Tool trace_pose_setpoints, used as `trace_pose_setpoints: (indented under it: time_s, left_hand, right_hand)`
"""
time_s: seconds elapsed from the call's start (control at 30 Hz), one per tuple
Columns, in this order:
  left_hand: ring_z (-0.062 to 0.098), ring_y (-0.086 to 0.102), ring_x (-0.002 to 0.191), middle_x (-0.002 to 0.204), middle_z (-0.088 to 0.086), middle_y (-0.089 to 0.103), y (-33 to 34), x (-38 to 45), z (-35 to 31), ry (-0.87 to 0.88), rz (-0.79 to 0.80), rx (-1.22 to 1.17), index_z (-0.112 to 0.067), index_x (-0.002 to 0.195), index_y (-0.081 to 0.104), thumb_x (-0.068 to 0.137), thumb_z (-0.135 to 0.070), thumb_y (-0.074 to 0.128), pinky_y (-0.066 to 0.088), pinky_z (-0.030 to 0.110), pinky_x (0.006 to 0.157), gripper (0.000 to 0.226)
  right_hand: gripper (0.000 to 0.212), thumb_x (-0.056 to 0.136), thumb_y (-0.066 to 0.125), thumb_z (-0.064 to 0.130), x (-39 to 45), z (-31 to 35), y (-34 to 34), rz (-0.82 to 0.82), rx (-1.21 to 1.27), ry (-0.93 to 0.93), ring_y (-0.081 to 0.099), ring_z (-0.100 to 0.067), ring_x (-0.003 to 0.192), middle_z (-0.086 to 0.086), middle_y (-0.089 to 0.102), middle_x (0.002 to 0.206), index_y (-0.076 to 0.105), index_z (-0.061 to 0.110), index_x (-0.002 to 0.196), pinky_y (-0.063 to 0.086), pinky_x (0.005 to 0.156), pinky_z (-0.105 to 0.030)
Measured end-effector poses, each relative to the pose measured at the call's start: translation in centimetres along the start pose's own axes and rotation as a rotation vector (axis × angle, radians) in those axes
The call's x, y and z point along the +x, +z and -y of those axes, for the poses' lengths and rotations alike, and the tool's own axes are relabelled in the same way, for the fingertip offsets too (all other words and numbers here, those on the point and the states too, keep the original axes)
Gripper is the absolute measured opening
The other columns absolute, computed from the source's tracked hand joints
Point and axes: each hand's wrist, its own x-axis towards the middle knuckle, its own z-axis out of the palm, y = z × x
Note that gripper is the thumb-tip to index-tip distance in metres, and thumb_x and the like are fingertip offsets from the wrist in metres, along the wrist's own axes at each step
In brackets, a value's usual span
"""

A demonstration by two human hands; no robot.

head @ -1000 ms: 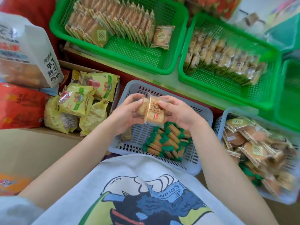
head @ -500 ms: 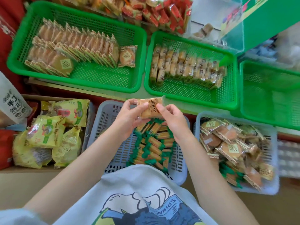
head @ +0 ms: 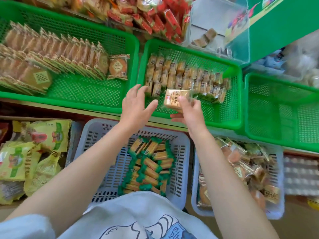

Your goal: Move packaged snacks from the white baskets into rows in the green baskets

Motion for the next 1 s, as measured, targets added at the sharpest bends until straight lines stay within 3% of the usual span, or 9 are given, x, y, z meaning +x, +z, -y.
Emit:
trace_pose_setpoints:
  time_s: [0.1,0.2,0.3,0.4,0.53,0.7,0.8,0.9,1.0]
  left_hand:
    - [0.022,-0.013,0.154,0.168,0.004,-0.008,1.0,2.0,2.3,0.008,0.144,0.281,-0.02,0.16,0.012,0.098,-0.064,0.04,0.001,0.048,0.124,0.081]
    - [0.023,-0.023,0.152,0.166,0.004,-0.02,1.6,2.8,3.5,0.061,0.165,0.464,-0.026,0.161,0.003,0.093,-0.075,0.031,0.001,0.051,0.124,0.089]
    - [0.024,-0.023,0.152,0.166,0.004,-0.021,2.0,2.8,3.9,0.069,0.126,0.505,-0.026,0.161,0.0,0.09,-0.079,0.026,0.005,0.052,0.124,0.091]
    - [0.024,-0.023,0.152,0.166,0.005,-0.022,2.2,2.7,3.9,0.07,0.112,0.527,-0.026,0.16,-0.001,0.089,-0.079,0.024,0.007,0.053,0.124,0.093]
    - [0.026,-0.024,0.151,0.165,0.006,-0.024,2.3,2.7,4.0,0.074,0.124,0.544,-0.025,0.16,-0.001,0.089,-0.078,0.022,0.008,0.053,0.123,0.092]
    - [0.026,-0.026,0.15,0.164,0.008,-0.027,2.4,2.8,4.1,0.086,0.133,0.543,-0.024,0.161,-0.002,0.091,-0.077,0.021,0.006,0.052,0.123,0.091]
    - [0.026,-0.026,0.151,0.164,0.008,-0.026,2.4,2.7,4.1,0.086,0.137,0.54,-0.023,0.16,-0.002,0.09,-0.077,0.021,0.006,0.052,0.123,0.091]
    - [0.026,-0.024,0.151,0.165,0.007,-0.024,2.5,2.7,4.2,0.089,0.134,0.524,-0.023,0.161,0.001,0.089,-0.077,0.02,0.006,0.053,0.123,0.091]
    - [0.026,-0.024,0.151,0.165,0.007,-0.024,2.4,2.8,4.3,0.09,0.143,0.519,-0.023,0.161,0.002,0.088,-0.076,0.018,0.005,0.054,0.123,0.092]
  right_hand:
    - [0.071,0.093,0.062,0.045,3.8,1.2,0.3,-0.065,-0.361,0.093,0.071,-0.023,0.07,-0.007,0.053,0.129,0.026,0.01,0.144,0.06,0.057,-0.032]
    - [0.089,0.093,0.061,0.044,6.5,1.5,1.7,-0.049,-0.627,0.139,0.069,-0.025,0.076,-0.008,0.048,0.125,0.01,0.005,0.155,0.056,0.054,-0.031]
    - [0.101,0.092,0.064,0.048,9.0,1.0,3.8,-0.081,-0.623,0.088,0.067,-0.032,0.102,-0.012,0.042,0.149,-0.001,0.004,0.156,0.06,0.077,-0.04]
    - [0.12,0.086,0.066,0.062,10.7,0.5,5.6,-0.065,-0.542,0.164,0.05,-0.035,0.133,-0.016,0.027,0.162,-0.01,0.002,0.157,0.047,0.106,-0.044]
    - [0.113,0.087,0.068,0.058,11.8,-0.7,5.4,-0.088,-0.402,0.235,0.037,-0.034,0.144,-0.014,0.025,0.164,-0.001,0.004,0.159,0.038,0.111,-0.043]
    - [0.101,0.082,0.068,0.066,12.3,-1.4,5.5,-0.025,-0.259,0.392,0.05,-0.036,0.133,-0.011,0.038,0.158,0.03,0.008,0.155,0.055,0.097,-0.043]
    - [0.086,0.086,0.07,0.053,12.3,-0.9,6.3,0.066,0.066,0.485,0.057,-0.039,0.124,-0.018,0.038,0.156,0.034,0.013,0.153,0.063,0.07,-0.041]
    - [0.077,0.09,0.071,0.043,12.7,-0.5,6.7,0.074,0.191,0.47,0.065,-0.04,0.113,-0.024,0.045,0.15,0.036,0.011,0.15,0.062,0.069,-0.041]
    - [0.089,0.085,0.077,0.041,13.2,-0.3,6.6,0.052,0.17,0.412,0.072,-0.036,0.091,-0.023,0.049,0.147,0.028,0.014,0.154,0.062,0.061,-0.04]
